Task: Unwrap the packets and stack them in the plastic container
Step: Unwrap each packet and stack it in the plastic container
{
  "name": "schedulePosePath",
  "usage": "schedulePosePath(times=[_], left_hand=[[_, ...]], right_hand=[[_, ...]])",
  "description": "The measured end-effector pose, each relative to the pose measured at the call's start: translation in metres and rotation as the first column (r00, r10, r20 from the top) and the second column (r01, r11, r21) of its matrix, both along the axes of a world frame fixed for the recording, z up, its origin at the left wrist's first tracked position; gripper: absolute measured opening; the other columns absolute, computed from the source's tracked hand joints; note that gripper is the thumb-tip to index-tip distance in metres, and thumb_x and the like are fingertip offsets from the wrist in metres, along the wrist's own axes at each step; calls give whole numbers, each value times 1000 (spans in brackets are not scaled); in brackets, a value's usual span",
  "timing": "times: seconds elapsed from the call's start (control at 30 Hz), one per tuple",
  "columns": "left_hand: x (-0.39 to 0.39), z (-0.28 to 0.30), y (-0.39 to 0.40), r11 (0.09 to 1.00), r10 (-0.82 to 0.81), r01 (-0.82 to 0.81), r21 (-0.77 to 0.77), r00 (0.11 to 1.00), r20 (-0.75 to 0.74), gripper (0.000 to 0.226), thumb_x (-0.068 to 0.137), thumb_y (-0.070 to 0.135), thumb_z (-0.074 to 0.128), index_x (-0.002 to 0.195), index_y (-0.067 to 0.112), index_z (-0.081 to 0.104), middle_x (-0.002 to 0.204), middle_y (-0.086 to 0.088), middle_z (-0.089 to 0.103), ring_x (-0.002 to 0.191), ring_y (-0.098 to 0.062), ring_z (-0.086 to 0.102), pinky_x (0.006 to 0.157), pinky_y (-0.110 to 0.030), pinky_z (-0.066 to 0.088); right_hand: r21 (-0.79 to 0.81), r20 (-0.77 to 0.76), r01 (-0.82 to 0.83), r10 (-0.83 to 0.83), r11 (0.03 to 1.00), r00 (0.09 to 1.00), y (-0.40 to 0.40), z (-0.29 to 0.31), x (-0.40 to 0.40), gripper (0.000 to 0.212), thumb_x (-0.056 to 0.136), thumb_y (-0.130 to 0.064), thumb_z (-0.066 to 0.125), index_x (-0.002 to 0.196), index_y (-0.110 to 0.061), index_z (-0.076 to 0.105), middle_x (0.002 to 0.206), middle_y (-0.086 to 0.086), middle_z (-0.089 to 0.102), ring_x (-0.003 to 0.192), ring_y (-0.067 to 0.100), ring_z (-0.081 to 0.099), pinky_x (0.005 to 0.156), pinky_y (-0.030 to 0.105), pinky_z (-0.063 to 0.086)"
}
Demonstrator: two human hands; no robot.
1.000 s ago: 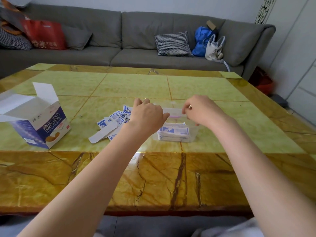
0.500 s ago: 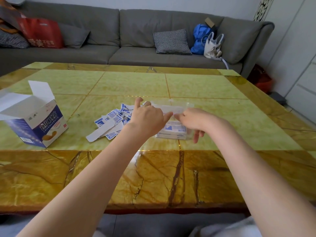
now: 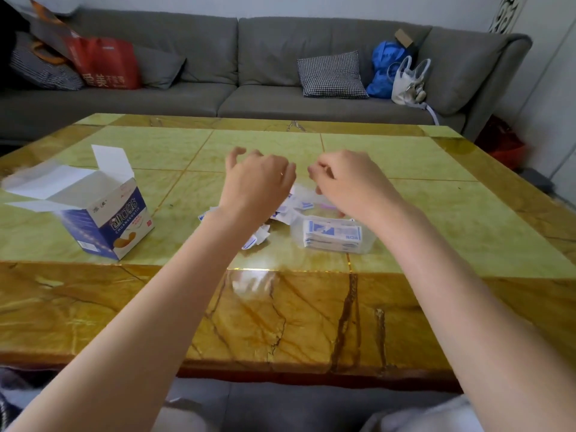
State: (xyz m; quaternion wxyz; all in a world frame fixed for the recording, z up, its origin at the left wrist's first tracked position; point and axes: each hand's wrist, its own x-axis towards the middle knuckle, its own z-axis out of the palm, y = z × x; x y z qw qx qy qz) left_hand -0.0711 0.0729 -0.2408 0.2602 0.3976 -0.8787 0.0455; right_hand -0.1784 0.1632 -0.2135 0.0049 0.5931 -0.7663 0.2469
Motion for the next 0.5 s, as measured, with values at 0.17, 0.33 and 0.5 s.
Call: schedulePosePath(times=[0.17, 0.33, 0.5], left_hand=[[61, -37, -29, 920, 41, -97, 379, 987, 153, 30, 87, 24, 56, 115, 17, 59, 119, -9, 61, 110, -28, 54, 91, -34, 42], [94, -62, -35, 888, 18, -123, 443, 972, 234, 36, 81, 31, 64, 113, 16, 57, 115, -7, 60, 106, -26, 56, 86, -31, 42], [108, -59, -34, 916, -17, -75, 394, 974, 225, 26, 83, 28, 61, 107, 18, 60, 108, -1, 66, 97, -21, 62, 79, -29, 48]], right_hand=[[162, 26, -214, 213, 963, 977, -25, -36, 43, 27, 94, -13, 38, 102, -3, 62, 101, 16, 65, 90, 32, 62, 80, 42, 50], [347, 0, -312, 332, 885, 943, -46, -74, 71, 51, 94, -17, 44, 143, -13, 29, 153, 4, 20, 139, 26, 22, 109, 40, 28], [318, -127, -278, 331, 906, 935, -58, -97, 84, 50, 94, -37, 45, 137, -13, 35, 144, 1, 36, 135, 28, 25, 104, 43, 30]])
